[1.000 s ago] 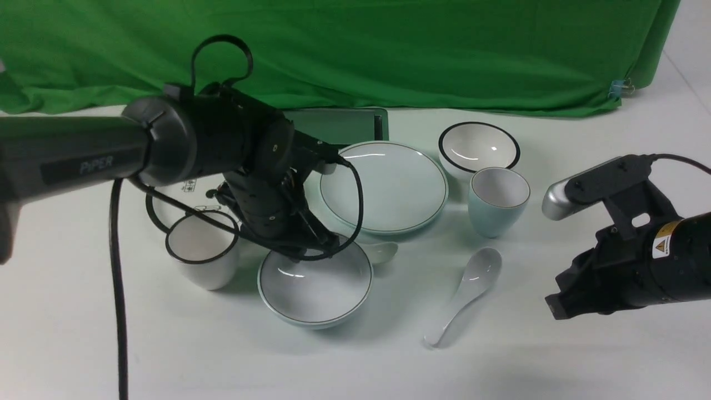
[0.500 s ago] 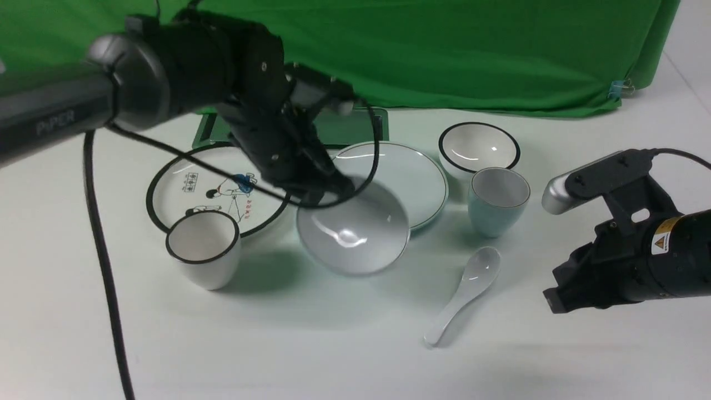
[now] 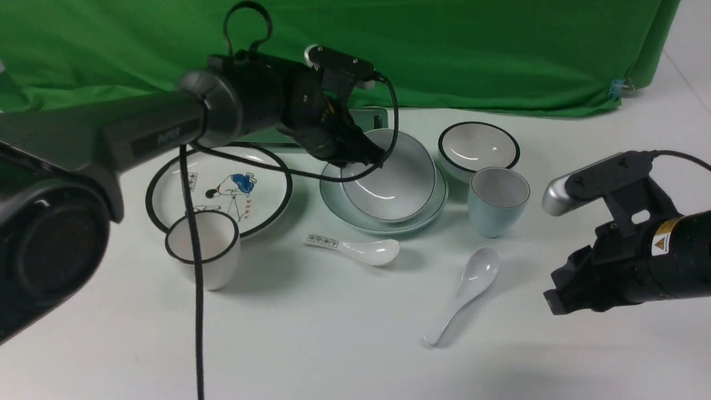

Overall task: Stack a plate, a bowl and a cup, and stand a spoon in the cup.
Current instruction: Use the left arm to put the blue rice bowl into the blue large plate in the middle

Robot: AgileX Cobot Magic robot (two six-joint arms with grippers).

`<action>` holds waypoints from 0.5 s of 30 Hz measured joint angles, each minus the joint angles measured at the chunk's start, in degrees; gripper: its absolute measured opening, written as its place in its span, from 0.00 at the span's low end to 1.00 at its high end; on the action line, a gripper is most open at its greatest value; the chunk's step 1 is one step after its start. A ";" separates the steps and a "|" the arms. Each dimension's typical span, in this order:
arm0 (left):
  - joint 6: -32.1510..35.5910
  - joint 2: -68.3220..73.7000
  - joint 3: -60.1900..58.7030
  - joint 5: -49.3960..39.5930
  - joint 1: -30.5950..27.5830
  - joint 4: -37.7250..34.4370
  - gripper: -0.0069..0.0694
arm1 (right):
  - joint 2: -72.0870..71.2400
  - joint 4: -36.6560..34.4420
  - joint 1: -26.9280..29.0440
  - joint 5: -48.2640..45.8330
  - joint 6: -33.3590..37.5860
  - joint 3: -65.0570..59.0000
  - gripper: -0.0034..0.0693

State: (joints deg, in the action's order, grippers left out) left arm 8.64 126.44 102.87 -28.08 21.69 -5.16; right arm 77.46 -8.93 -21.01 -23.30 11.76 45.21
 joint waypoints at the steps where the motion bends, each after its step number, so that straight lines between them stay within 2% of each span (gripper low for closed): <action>1: -0.79 0.56 0.54 0.07 -0.09 0.06 0.08 | 0.00 0.00 0.00 0.43 0.00 0.00 0.32; 4: -1.91 1.38 1.66 0.75 -0.97 0.20 0.14 | 0.15 0.00 0.00 2.17 -0.87 0.11 0.44; 8: -2.21 1.30 1.94 0.09 -1.76 0.62 0.34 | 2.73 0.00 0.06 2.22 -3.49 3.94 0.56; 11: -2.27 0.04 2.58 -4.91 -1.97 0.68 0.52 | 6.48 -0.06 1.09 1.53 -4.63 10.42 0.66; 15: -2.13 -5.52 2.63 -12.23 -2.08 1.06 0.63 | 13.63 -0.06 4.01 -1.36 -4.93 20.60 0.71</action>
State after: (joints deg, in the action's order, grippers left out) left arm 6.50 120.92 105.51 -40.31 19.61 -4.11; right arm 91.09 -8.99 -17.00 -24.65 6.83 65.81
